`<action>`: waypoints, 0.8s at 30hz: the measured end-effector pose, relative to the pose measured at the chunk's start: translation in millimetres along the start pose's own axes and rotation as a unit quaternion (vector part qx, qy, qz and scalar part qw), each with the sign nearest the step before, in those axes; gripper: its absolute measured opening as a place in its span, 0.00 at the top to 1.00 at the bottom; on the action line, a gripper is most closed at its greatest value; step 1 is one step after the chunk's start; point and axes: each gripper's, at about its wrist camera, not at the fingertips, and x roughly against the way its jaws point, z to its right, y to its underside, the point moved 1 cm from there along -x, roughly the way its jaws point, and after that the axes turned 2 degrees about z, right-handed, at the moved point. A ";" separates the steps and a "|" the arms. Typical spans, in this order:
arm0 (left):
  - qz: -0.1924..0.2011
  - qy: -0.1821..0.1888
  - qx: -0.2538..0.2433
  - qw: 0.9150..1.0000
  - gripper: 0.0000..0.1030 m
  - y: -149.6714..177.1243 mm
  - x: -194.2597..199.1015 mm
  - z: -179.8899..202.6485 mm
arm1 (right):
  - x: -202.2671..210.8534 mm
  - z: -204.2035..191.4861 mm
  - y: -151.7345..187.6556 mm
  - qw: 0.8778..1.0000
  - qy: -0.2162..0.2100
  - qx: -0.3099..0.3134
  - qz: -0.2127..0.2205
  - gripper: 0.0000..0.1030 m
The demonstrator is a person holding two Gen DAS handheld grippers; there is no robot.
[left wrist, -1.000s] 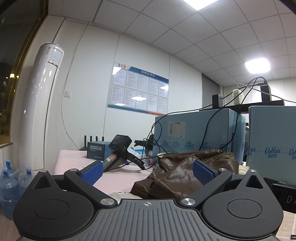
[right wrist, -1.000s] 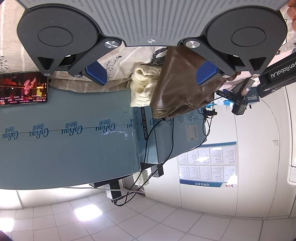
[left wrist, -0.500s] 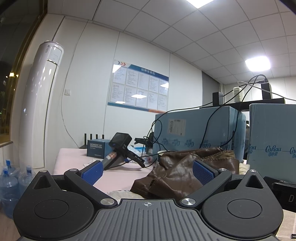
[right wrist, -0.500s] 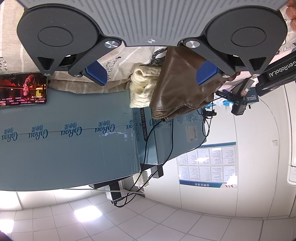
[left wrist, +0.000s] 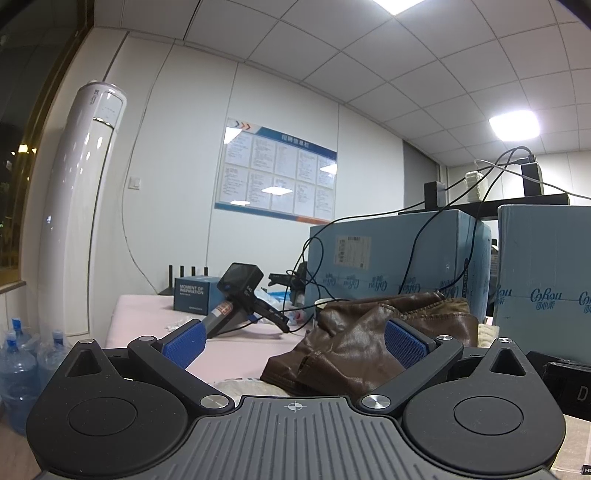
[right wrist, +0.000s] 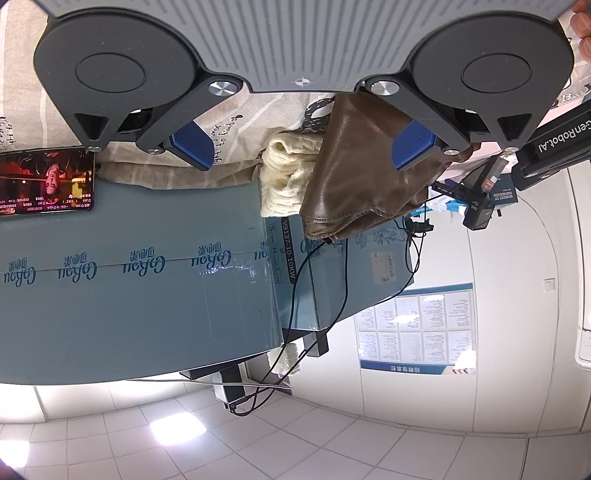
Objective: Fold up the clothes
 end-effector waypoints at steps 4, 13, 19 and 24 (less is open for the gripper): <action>-0.001 0.000 0.000 1.000 0.00 0.1 -0.3 0.0 | -0.9 1.3 0.0 1.000 0.000 -0.003 -0.003 0.00; -0.001 0.001 0.000 1.000 0.00 0.2 -0.7 0.4 | -1.0 1.8 -0.3 1.000 0.000 -0.004 -0.004 0.00; -0.001 0.001 -0.001 1.000 0.00 0.2 -0.9 0.5 | -1.3 2.4 -0.3 1.000 0.000 -0.005 -0.004 0.00; -0.001 0.001 -0.001 1.000 0.00 0.4 -1.0 0.8 | -1.4 2.0 -0.2 1.000 0.000 -0.004 -0.004 0.00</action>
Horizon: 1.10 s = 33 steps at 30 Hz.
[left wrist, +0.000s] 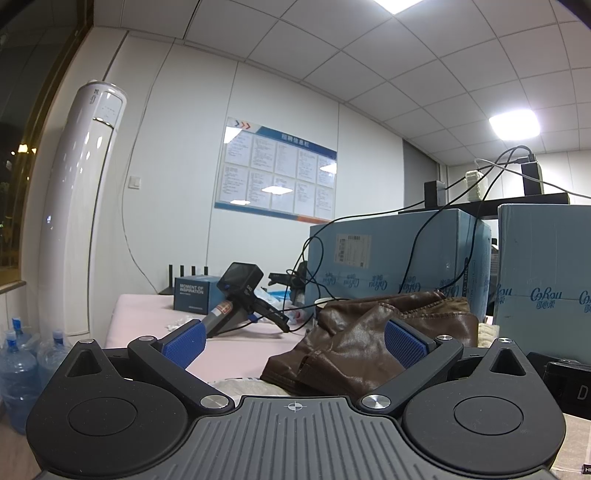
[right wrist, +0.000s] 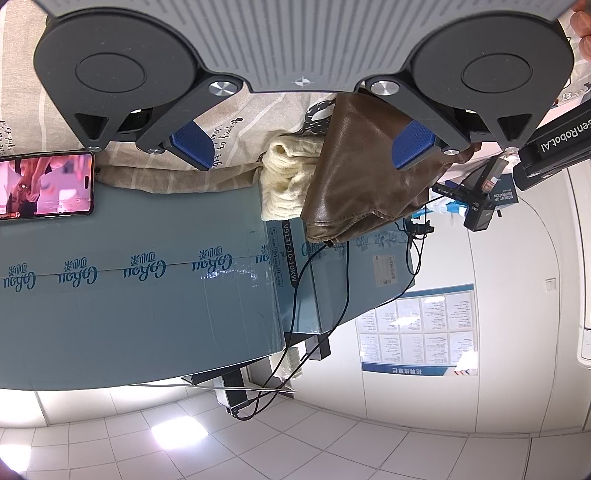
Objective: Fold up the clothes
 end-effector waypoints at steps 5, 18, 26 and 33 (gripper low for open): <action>0.000 0.000 0.000 1.000 0.00 -0.1 0.2 -0.2 | 0.1 0.0 0.2 1.000 0.000 0.000 0.000 0.00; -0.002 0.001 -0.002 1.000 0.00 0.0 -0.9 -0.4 | -0.2 -0.1 0.1 1.000 0.000 0.000 0.000 0.00; -0.001 0.002 -0.003 1.000 0.00 0.3 0.3 -0.7 | -0.1 0.0 0.0 1.000 0.000 0.000 0.000 0.00; 0.000 0.002 -0.005 1.000 0.00 0.5 0.2 0.3 | -0.2 -0.1 0.9 1.000 0.000 0.000 -0.001 0.00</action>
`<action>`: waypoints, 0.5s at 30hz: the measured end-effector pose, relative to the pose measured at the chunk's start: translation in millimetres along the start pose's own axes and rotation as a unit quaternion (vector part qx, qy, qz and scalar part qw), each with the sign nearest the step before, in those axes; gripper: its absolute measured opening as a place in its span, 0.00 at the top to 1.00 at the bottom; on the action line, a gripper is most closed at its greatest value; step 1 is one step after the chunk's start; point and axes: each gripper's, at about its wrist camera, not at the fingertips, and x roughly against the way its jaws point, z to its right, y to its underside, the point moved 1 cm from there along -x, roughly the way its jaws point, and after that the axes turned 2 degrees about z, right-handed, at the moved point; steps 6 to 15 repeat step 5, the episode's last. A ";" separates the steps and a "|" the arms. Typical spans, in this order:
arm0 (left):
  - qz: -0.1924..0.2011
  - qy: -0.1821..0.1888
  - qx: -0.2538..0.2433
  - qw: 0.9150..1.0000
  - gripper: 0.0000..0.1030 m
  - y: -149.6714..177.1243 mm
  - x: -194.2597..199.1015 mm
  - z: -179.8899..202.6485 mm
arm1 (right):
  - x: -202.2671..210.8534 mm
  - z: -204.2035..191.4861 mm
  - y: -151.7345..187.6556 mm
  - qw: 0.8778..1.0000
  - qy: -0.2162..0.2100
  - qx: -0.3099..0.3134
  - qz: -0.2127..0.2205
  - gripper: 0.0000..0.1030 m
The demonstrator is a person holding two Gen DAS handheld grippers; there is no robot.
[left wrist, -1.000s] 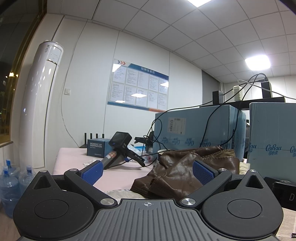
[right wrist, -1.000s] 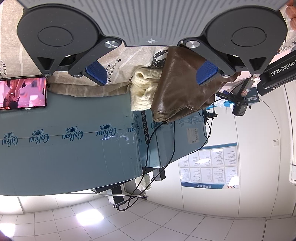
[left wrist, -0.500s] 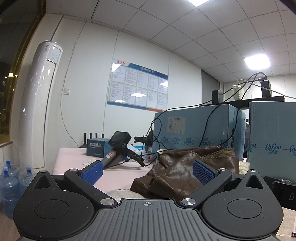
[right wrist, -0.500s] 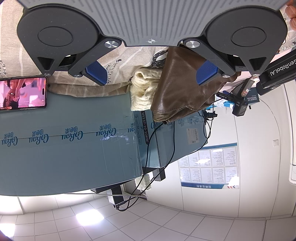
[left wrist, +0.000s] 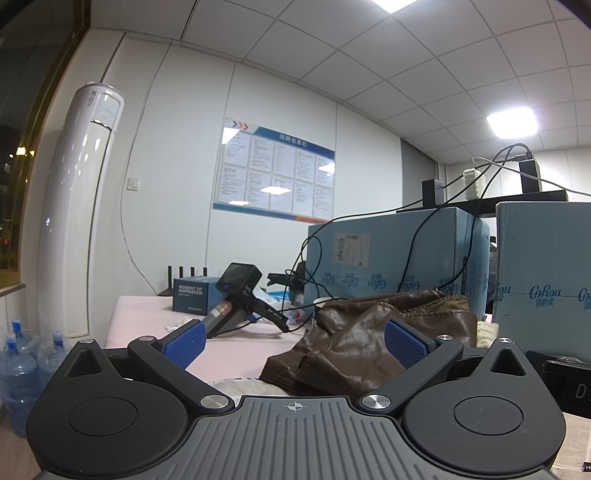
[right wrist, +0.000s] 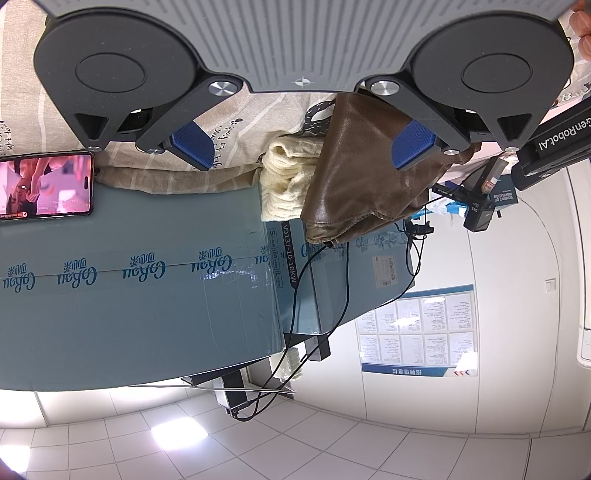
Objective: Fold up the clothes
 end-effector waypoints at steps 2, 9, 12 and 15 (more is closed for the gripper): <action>0.000 0.000 -0.001 1.000 0.00 -0.1 -0.1 0.2 | 0.1 -0.1 0.2 1.000 0.000 0.000 0.000 0.00; -0.001 0.000 -0.001 1.000 0.00 -0.3 -0.2 0.5 | -0.2 -0.2 0.1 1.000 0.000 0.000 -0.001 0.00; -0.001 0.000 -0.001 1.000 0.00 -0.3 -0.2 0.5 | -0.2 -0.2 0.1 1.000 0.000 0.000 -0.001 0.00; -0.001 0.000 -0.001 1.000 0.00 -0.3 -0.2 0.5 | -0.2 -0.2 0.1 1.000 0.000 0.000 -0.001 0.00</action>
